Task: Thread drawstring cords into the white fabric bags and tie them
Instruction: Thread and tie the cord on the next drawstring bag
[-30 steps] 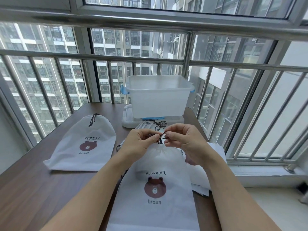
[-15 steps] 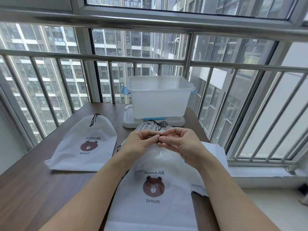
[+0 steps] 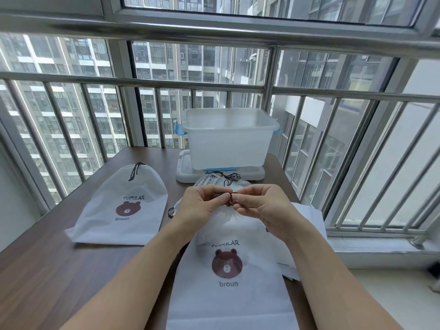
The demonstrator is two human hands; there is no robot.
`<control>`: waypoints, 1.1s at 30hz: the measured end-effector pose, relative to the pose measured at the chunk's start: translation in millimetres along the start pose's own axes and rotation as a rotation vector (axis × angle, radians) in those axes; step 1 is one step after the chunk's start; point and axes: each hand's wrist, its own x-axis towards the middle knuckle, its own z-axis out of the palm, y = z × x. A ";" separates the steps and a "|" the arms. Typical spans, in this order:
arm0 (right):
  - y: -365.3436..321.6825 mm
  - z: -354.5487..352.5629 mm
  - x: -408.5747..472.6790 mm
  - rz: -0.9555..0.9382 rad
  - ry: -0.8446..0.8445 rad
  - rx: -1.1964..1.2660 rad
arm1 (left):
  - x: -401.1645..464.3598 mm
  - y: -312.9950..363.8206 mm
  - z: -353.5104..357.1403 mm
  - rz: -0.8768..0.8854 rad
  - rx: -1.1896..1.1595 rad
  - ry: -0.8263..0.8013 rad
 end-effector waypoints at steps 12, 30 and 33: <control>5.7 2.3 3.5 0.107 -0.082 0.204 | -0.9 0.7 -0.2 0.004 0.027 -0.018; 14.4 -0.3 14.3 -0.389 -0.012 -0.656 | -1.0 5.0 -5.4 0.032 0.021 -0.019; 14.8 -0.8 14.4 -0.455 0.017 -0.737 | 1.2 3.5 -6.1 0.064 0.077 -0.043</control>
